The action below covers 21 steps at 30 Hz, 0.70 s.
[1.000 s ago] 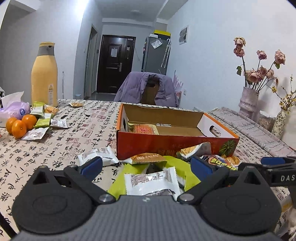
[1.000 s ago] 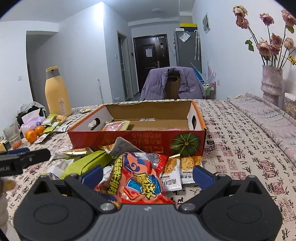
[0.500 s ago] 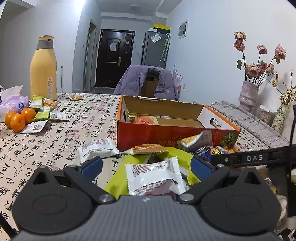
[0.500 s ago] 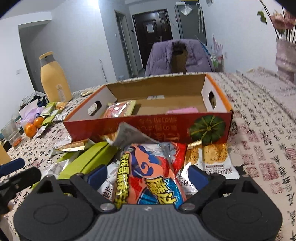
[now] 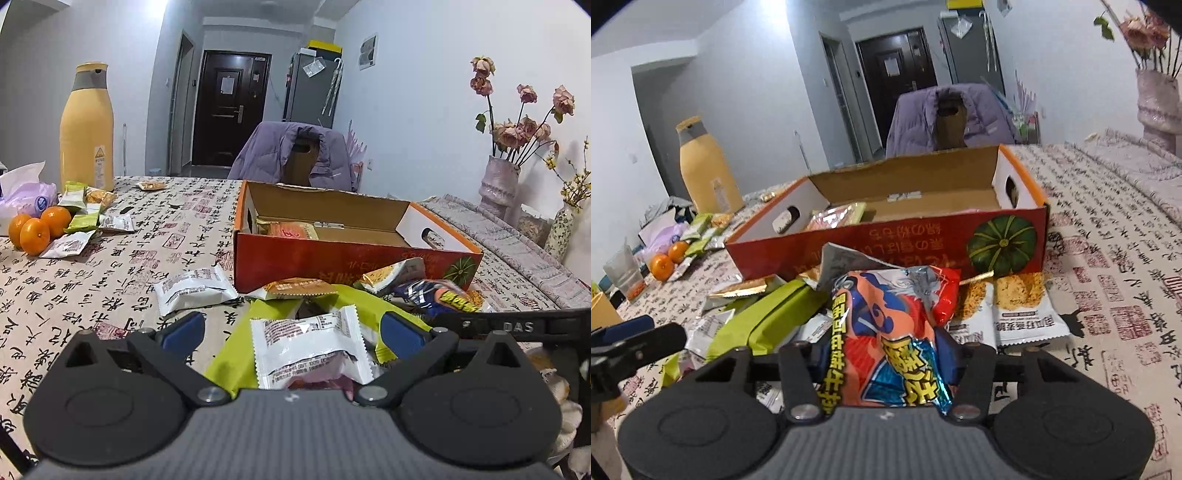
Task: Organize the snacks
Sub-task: 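Lift both held packets and carry them over the orange box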
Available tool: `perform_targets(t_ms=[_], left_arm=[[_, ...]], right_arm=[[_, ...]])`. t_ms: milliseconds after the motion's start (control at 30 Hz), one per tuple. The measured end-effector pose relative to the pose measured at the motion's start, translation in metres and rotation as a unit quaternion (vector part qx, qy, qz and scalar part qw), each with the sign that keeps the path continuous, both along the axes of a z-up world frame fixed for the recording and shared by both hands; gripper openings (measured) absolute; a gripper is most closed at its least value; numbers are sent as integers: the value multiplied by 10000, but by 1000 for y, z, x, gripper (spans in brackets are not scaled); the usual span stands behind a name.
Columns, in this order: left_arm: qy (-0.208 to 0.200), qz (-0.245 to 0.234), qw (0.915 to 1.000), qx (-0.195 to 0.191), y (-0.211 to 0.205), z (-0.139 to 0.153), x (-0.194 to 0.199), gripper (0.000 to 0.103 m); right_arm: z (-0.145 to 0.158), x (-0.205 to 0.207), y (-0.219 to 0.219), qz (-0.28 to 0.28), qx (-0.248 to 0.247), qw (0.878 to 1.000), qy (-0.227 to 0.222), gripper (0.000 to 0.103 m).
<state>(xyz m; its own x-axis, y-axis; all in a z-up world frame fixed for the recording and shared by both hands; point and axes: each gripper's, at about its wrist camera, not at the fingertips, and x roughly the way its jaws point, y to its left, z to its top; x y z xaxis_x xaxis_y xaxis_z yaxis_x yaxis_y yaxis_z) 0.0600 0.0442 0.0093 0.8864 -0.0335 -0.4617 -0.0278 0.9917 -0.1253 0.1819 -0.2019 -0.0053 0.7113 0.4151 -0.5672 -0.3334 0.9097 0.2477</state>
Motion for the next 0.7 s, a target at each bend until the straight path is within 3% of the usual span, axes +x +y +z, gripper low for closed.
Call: perform_targets(t_ms=[367, 633, 700], left_arm=[[408, 118, 9991, -82, -4, -4, 19, 103], [443, 149, 9989, -94, -9, -6, 23, 99], [451, 125, 9987, -208, -7, -5, 22, 94]], right_arm=[[13, -41, -20, -317, -111, 9952, -915, 52], [8, -51, -29, -416, -84, 9949, -919, 52], [8, -51, -30, -416, -69, 9949, -921, 52]])
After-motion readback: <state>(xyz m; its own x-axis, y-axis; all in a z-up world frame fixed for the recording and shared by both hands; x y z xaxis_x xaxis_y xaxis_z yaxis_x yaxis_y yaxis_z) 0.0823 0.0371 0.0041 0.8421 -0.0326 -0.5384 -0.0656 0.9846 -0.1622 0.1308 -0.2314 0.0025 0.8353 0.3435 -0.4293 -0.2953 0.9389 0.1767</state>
